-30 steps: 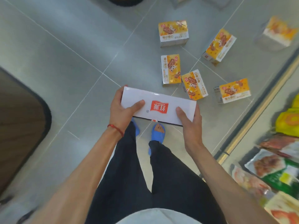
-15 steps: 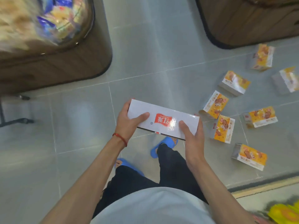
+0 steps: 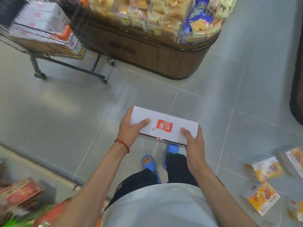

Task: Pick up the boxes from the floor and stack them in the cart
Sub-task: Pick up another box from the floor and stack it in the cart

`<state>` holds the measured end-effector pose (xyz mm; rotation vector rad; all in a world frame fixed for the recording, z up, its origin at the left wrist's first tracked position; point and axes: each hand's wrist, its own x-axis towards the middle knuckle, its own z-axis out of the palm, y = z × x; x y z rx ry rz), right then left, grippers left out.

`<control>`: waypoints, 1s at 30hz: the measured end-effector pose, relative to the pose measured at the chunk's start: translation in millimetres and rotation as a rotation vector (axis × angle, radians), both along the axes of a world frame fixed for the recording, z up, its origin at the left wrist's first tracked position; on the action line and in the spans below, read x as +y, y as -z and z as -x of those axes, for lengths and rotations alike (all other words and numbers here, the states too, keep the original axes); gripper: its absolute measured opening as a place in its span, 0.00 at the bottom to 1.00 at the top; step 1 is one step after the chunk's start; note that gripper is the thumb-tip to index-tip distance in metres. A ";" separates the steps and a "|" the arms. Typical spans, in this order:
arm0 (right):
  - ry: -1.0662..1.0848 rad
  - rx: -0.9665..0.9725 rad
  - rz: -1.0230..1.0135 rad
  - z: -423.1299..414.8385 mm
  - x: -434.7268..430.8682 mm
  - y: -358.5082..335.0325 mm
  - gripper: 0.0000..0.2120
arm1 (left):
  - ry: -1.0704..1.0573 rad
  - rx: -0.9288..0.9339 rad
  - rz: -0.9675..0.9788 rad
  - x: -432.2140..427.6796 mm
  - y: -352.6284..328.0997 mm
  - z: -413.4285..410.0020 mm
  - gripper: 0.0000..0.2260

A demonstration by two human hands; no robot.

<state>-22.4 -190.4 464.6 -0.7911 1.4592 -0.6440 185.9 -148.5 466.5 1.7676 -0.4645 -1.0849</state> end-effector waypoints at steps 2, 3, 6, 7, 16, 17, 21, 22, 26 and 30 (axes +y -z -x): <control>-0.090 0.010 0.011 -31.8 -7.2 -5.0 0.16 | -0.082 -0.010 -0.010 10.3 -3.6 -29.9 0.27; -0.130 0.007 0.016 -48.0 -12.6 -7.4 0.16 | -0.126 -0.016 -0.017 13.8 -5.0 -44.3 0.27; -0.257 -0.006 0.013 -96.7 -33.4 -13.3 0.18 | -0.240 -0.029 -0.035 18.2 -10.7 -84.4 0.28; -0.289 -0.010 0.014 -112.6 -41.5 -14.9 0.17 | -0.270 -0.034 -0.038 17.4 -13.2 -96.5 0.27; -0.560 -0.043 0.053 -256.3 -114.2 -29.6 0.20 | -0.520 -0.068 -0.007 -4.3 -36.6 -203.0 0.17; -0.581 -0.044 0.060 -272.1 -120.9 -29.7 0.20 | -0.544 -0.065 -0.004 -7.1 -38.4 -215.1 0.17; -0.635 -0.052 0.084 -337.6 -142.0 -32.7 0.22 | -0.623 -0.072 0.026 -22.2 -43.3 -269.8 0.17; -0.641 -0.056 0.094 -354.7 -146.0 -32.9 0.22 | -0.636 -0.065 0.033 -26.6 -44.6 -284.9 0.17; -0.635 -0.066 0.110 -432.8 -157.0 -31.2 0.22 | -0.671 -0.094 0.050 -37.6 -43.0 -358.0 0.23; -0.596 -0.065 0.146 -518.8 -158.5 -36.2 0.23 | -0.647 -0.127 0.055 -41.8 -45.7 -446.7 0.29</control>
